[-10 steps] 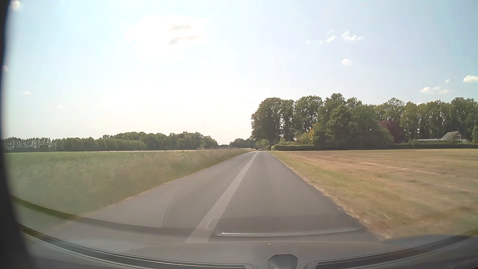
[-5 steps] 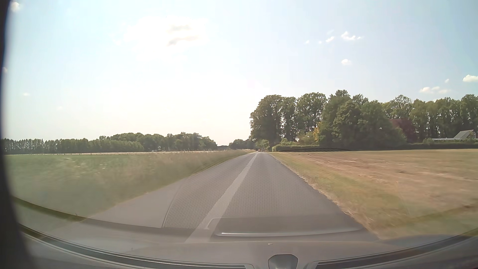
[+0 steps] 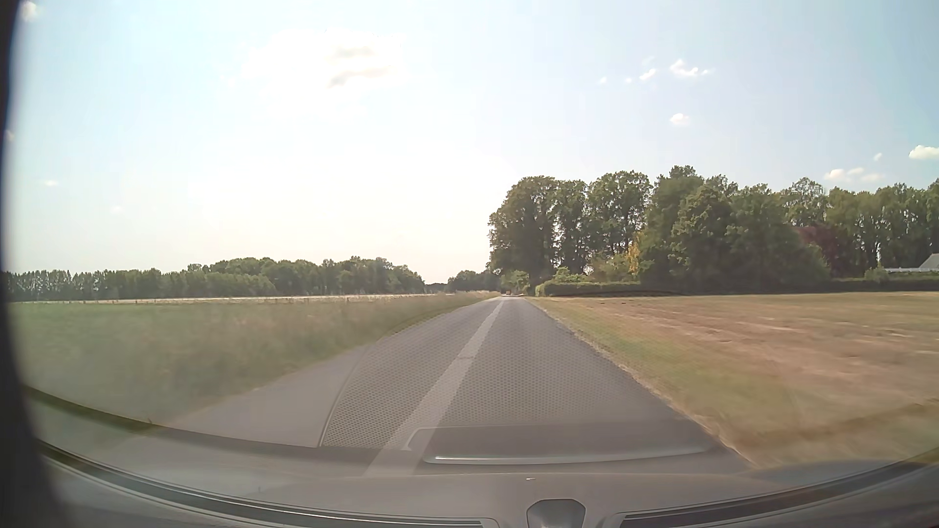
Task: Follow the waypoints while adhering to traffic rules and regulations
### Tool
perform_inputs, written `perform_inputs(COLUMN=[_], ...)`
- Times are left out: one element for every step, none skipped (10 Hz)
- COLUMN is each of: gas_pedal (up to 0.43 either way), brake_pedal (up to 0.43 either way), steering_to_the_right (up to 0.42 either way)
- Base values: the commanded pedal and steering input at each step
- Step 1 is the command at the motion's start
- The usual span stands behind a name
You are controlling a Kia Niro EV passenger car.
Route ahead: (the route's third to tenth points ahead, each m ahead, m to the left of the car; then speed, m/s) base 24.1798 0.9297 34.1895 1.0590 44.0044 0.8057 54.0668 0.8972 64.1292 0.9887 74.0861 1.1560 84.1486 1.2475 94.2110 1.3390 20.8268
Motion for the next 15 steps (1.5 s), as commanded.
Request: perform_inputs(gas_pedal=[0.169,0.169,0.169,0.169,0.169,0.169,0.169,0.169,0.169,0.169,0.169,0.169,0.169,0.169,0.169], brake_pedal=[0.006,0.006,0.006,0.006,0.006,0.006,0.006,0.006,0.006,0.006,0.006,0.006,0.006,0.006,0.006], steering_to_the_right=[0.005,0.005,0.005,0.005,0.005,0.004,0.004,0.004,0.004,0.004,0.004,0.004,0.004,0.004,0.003])
